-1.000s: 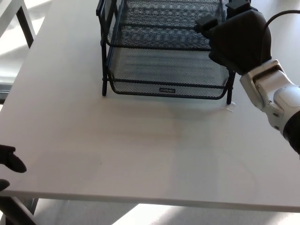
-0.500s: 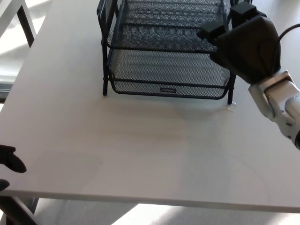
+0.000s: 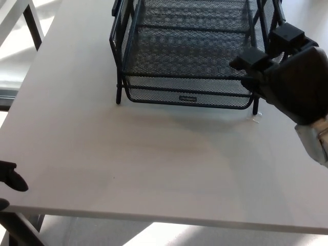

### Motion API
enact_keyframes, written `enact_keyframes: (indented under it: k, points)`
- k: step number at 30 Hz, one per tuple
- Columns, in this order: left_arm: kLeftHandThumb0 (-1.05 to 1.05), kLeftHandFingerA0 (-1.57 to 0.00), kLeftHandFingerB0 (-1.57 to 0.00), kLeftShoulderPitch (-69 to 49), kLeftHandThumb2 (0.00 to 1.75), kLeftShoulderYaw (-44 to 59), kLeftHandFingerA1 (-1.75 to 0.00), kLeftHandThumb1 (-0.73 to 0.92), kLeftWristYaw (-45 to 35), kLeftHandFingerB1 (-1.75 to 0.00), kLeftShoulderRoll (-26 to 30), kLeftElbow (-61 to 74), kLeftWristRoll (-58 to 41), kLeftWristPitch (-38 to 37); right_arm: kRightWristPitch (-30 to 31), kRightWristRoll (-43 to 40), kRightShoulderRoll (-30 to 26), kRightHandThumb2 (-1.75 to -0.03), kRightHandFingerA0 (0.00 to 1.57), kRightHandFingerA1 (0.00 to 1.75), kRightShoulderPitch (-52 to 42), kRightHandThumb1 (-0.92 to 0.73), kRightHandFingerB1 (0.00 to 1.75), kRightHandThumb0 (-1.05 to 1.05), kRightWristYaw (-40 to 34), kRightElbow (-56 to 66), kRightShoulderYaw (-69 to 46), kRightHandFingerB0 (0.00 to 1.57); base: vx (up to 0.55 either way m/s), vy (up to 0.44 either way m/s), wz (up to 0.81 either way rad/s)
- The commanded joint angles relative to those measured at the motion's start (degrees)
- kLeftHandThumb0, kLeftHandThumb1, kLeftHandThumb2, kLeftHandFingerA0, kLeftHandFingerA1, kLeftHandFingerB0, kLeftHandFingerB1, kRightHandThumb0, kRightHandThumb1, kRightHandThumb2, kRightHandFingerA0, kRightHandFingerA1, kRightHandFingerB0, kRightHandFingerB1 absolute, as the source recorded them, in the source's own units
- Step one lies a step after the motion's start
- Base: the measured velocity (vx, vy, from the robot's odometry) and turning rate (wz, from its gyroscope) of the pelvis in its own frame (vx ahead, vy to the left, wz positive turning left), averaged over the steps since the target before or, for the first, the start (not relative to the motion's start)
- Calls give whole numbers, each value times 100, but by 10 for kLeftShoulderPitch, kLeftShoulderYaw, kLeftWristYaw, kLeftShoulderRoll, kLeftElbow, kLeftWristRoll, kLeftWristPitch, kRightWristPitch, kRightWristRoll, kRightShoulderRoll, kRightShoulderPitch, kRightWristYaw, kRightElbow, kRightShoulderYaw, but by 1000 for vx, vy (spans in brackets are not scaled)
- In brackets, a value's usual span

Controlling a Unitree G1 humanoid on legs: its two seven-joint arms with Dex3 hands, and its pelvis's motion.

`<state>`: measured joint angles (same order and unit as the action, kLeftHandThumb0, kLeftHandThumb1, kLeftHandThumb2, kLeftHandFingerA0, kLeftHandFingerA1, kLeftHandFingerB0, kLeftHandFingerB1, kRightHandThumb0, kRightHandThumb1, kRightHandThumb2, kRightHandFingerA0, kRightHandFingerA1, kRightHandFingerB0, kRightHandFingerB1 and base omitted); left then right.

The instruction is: The robot uses its right hand to grab the drawer kept on the middle of the desk and pull it out towards the robot

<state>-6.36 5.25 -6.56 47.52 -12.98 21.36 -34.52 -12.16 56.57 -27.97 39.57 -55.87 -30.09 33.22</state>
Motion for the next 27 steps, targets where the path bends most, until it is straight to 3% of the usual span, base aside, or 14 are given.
enact_keyframes:
  k: [1, 2, 3, 4, 9, 10, 19, 20, 23, 24, 25, 26, 27]
  points:
    - [-27, -74, -80, -3, 58, 6, -80, 59, -12, -58, 6, -5, -5, -2, 28, 13, -32, -82, 103, 125, -51, -41, 72, -53, 20, 44, -36, 88, 0, 0, 0]
    - [-27, -74, -80, -3, 58, 6, -80, 59, -12, -59, 7, -5, -5, -3, 27, 12, -33, -81, 104, 128, -60, -38, 71, -52, 24, 55, -42, 87, 0, 0, 0]
    - [-26, -75, -81, -3, 57, 7, -81, 59, -9, -59, 6, -4, -2, -6, 25, 7, -36, -61, 89, 148, -78, -54, 62, -42, 32, 76, -54, 93, 0, 0, 0]
    - [-27, -74, -80, -3, 58, 7, -81, 59, -8, -59, 6, -3, 0, -6, 23, 5, -37, -81, 102, 127, -89, -39, 72, -52, 35, 88, -61, 88, 0, 0, 0]
    - [-27, -74, -79, -6, 57, 7, -77, 60, -7, -58, 9, -2, 6, -5, 16, 8, -35, -82, 102, 127, -133, -40, 73, -53, 49, 133, -87, 86, 0, 0, 0]
    - [-26, -74, -79, -8, 58, 7, -76, 60, -8, -57, 9, 0, 7, -3, 16, 9, -33, -60, 90, 142, -138, -56, 65, -41, 52, 136, -89, 92, 0, 0, 0]
    - [-27, -73, -79, -6, 57, 8, -79, 60, -4, -60, 7, -4, 8, -9, 17, 29, -27, -59, 92, 134, -141, -56, 63, -44, 58, 128, -99, 91, 0, 0, 0]
    - [-28, -73, -80, -6, 58, 8, -81, 60, -3, -60, 6, -5, 8, -9, 17, 22, -23, -82, 101, 126, -141, -40, 73, -54, 66, 131, -102, 87, 0, 0, 0]
    - [-27, -74, -79, -7, 58, 8, -79, 60, -3, -59, 7, -4, 10, -8, 8, 13, -17, -81, 102, 127, -139, -39, 73, -51, 78, 133, -109, 87, 0, 0, 0]
    - [-27, -73, -79, -7, 58, 8, -80, 59, -3, -60, 7, -4, 9, -8, 8, 14, -16, -60, 87, 141, -138, -55, 61, -40, 79, 133, -110, 92, 0, 0, 0]
    - [-27, -73, -79, -8, 58, 9, -80, 59, -4, -60, 6, -2, 8, -7, 9, 17, -15, -60, 87, 141, -138, -55, 61, -40, 77, 133, -112, 92, 0, 0, 0]
    - [-26, -75, -80, -6, 57, 9, -81, 59, 1, -60, 5, -7, 9, -12, 8, 17, -15, -60, 87, 138, -138, -59, 55, -40, 80, 133, -113, 87, 0, 0, 0]
    - [-26, -75, -80, -7, 57, 9, -80, 59, 2, -59, 4, -6, 11, -10, 17, 14, -11, -59, 83, 99, -141, -61, 45, -40, 94, 139, -116, 73, 0, 0, 0]
